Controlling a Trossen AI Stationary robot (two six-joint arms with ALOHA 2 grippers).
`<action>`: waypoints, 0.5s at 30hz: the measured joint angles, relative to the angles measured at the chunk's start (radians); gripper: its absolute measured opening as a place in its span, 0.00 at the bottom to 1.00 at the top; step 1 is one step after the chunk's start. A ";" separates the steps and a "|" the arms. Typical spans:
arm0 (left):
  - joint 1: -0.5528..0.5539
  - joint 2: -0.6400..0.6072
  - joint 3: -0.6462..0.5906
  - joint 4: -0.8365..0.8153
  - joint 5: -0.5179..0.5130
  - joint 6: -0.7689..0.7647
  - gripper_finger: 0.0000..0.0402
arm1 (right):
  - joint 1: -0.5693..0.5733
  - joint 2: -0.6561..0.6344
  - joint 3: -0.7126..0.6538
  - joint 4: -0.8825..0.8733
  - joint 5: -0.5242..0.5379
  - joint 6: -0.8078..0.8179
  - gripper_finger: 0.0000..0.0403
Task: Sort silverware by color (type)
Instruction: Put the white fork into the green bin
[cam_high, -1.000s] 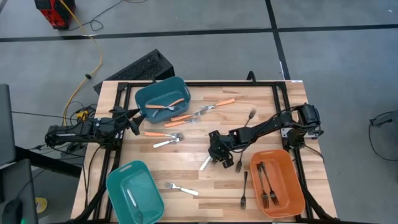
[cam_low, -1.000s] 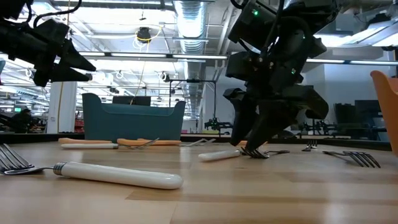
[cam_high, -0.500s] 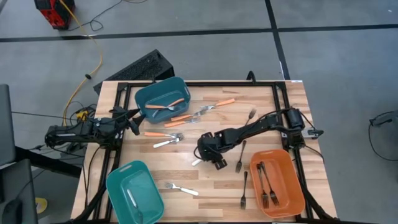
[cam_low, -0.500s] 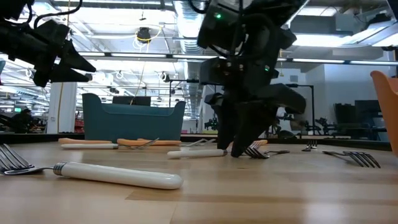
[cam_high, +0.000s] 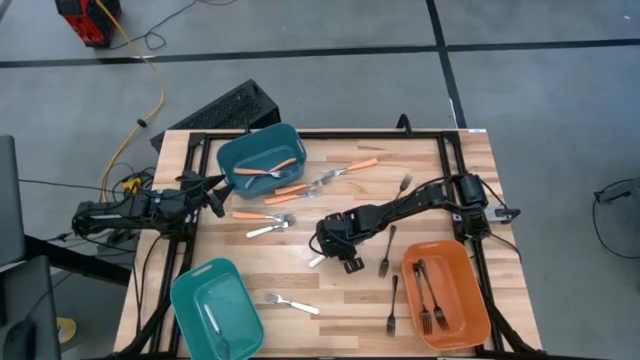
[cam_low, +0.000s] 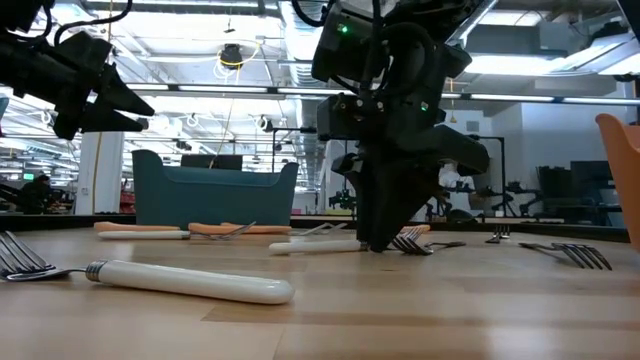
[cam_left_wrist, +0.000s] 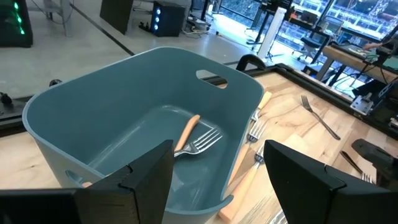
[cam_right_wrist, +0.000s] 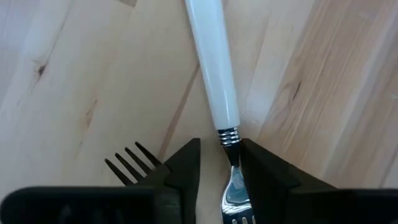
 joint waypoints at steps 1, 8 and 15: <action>0.000 0.000 0.000 0.000 0.000 -0.001 0.58 | 0.000 0.000 0.000 0.001 0.001 0.011 0.30; 0.000 0.000 0.000 0.000 0.000 -0.004 0.58 | -0.014 0.001 0.000 0.006 0.003 0.102 0.19; 0.000 0.000 0.000 0.000 0.000 -0.005 0.58 | -0.015 0.001 -0.001 0.032 0.005 0.120 0.10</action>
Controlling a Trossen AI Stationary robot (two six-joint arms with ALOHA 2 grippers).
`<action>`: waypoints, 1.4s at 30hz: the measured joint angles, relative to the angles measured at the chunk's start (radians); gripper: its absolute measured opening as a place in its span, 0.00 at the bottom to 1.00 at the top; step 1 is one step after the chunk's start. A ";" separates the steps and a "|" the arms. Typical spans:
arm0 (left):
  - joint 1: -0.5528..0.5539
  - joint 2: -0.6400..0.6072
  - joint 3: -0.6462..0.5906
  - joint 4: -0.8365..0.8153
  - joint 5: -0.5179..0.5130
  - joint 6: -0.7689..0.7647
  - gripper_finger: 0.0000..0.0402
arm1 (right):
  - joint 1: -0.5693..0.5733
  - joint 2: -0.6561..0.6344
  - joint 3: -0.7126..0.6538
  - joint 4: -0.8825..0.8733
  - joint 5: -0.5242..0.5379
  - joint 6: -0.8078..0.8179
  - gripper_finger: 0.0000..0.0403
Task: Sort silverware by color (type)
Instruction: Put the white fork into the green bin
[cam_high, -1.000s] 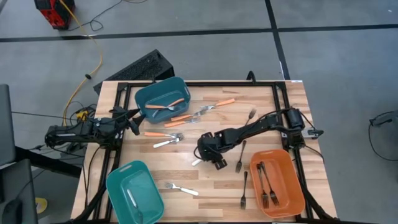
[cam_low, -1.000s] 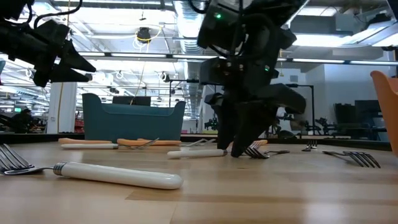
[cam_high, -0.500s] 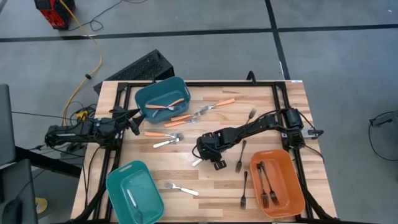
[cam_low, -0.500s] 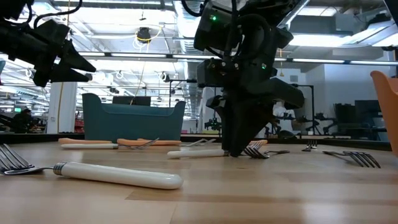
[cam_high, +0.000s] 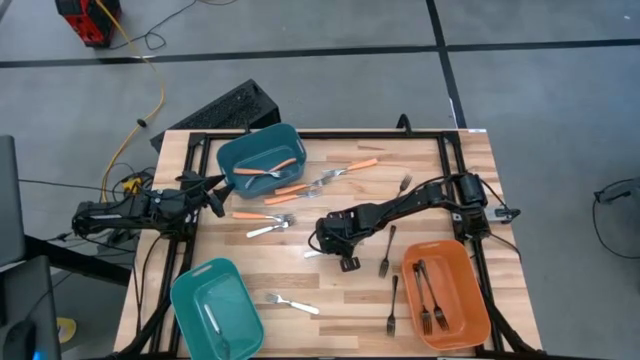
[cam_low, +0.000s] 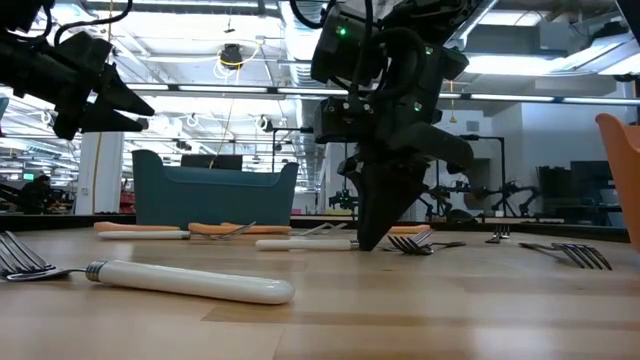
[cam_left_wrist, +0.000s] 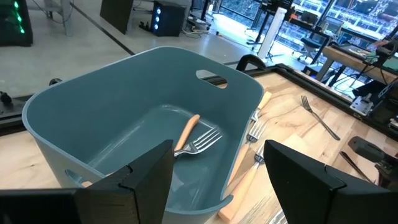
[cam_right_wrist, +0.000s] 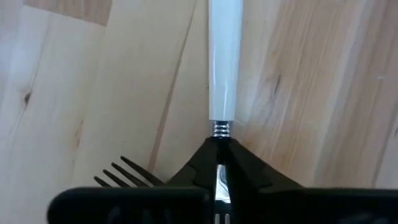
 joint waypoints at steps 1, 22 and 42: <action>0.000 0.000 0.000 0.000 0.000 0.000 0.58 | 0.000 0.000 0.000 0.004 0.000 0.008 0.09; 0.000 0.000 0.000 0.000 0.000 -0.001 0.58 | 0.003 0.006 0.237 0.031 0.127 0.017 0.07; 0.000 0.000 0.000 -0.001 0.000 0.001 0.58 | 0.047 0.001 0.476 0.415 0.042 -0.229 0.07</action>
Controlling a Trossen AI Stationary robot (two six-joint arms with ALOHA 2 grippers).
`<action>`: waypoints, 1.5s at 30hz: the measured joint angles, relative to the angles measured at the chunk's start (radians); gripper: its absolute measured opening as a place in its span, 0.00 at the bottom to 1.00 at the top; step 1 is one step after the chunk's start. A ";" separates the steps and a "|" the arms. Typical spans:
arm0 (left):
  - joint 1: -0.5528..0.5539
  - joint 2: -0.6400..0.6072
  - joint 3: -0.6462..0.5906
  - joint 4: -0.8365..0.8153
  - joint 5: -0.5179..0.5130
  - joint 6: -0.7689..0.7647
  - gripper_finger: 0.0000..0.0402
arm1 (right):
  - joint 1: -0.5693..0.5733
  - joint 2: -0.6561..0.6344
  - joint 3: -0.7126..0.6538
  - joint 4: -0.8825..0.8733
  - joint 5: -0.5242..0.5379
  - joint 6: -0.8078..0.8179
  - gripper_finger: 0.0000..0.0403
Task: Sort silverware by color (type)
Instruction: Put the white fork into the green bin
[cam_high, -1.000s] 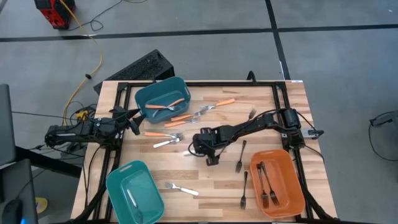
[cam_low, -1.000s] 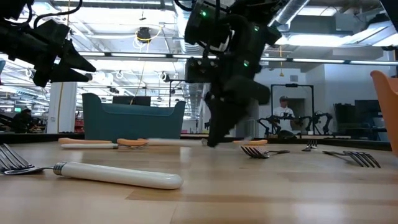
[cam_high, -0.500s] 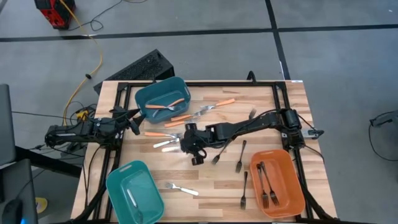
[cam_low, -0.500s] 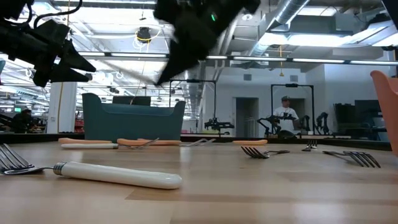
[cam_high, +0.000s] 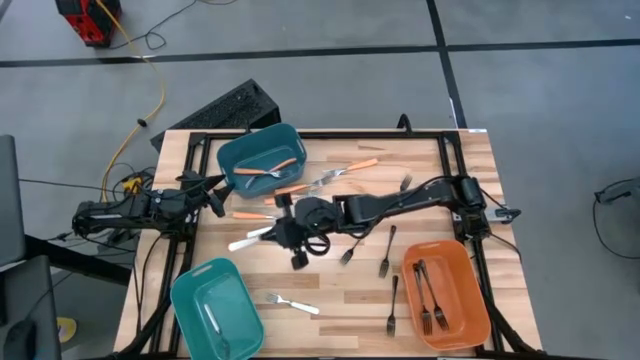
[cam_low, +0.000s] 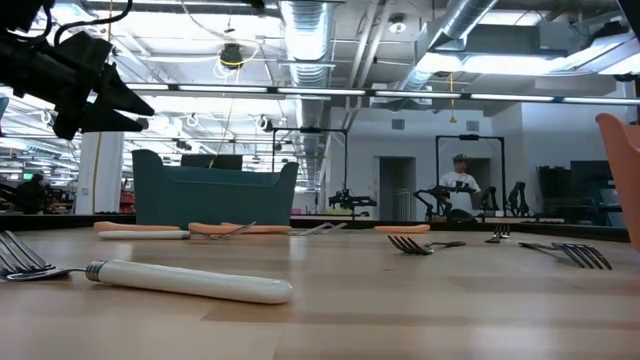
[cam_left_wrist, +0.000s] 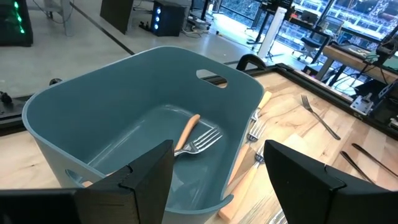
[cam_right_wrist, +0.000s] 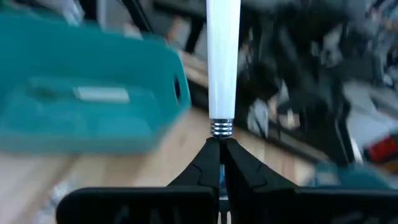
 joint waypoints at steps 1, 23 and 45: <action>0.000 0.000 0.000 0.000 0.000 0.000 0.58 | 0.003 0.000 0.000 0.020 -0.013 0.000 0.07; 0.000 0.005 0.000 0.003 0.000 0.000 0.58 | 0.028 0.434 0.468 0.187 -0.379 0.085 0.08; 0.000 0.005 0.000 0.005 0.001 0.001 0.58 | 0.016 0.658 0.562 0.531 -0.655 0.356 0.08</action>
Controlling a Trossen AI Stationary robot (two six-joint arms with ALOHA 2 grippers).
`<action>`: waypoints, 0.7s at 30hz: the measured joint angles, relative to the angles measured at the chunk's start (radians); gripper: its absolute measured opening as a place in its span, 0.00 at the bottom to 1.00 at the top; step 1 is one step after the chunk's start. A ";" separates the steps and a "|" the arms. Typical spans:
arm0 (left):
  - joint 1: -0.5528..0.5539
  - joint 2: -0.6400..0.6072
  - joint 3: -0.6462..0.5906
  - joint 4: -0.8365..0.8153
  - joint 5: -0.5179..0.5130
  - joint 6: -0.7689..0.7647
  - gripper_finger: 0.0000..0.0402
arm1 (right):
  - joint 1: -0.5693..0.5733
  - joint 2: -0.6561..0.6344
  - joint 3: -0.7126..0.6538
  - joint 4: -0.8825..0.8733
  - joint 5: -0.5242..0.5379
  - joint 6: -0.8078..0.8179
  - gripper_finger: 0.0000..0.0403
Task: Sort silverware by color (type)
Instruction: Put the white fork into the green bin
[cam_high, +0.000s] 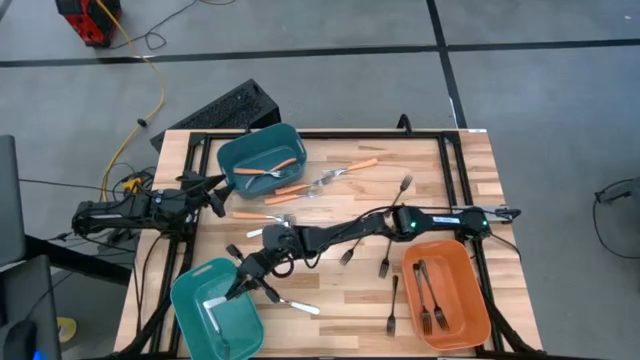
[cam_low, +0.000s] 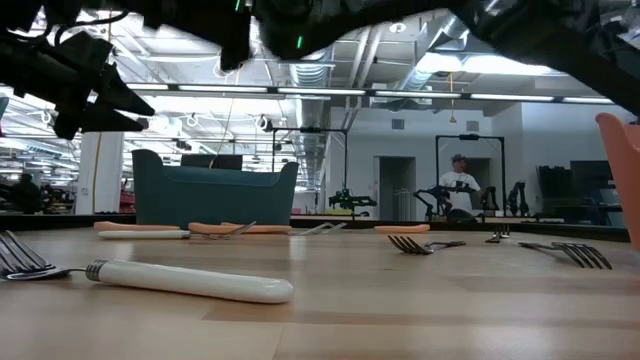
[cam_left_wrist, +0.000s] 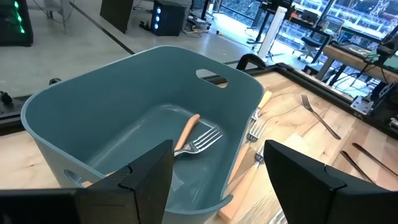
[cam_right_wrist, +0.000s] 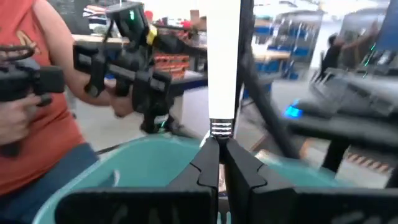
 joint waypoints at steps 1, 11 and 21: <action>0.000 0.001 0.000 0.002 -0.001 0.001 0.58 | 0.000 0.008 -0.004 0.005 -0.010 0.027 0.08; 0.000 0.005 0.000 0.002 -0.016 0.004 0.58 | -0.015 0.052 0.009 0.086 -0.022 0.064 0.08; 0.000 0.007 0.000 0.002 -0.027 0.004 0.58 | -0.023 0.088 0.020 0.149 -0.024 0.140 0.08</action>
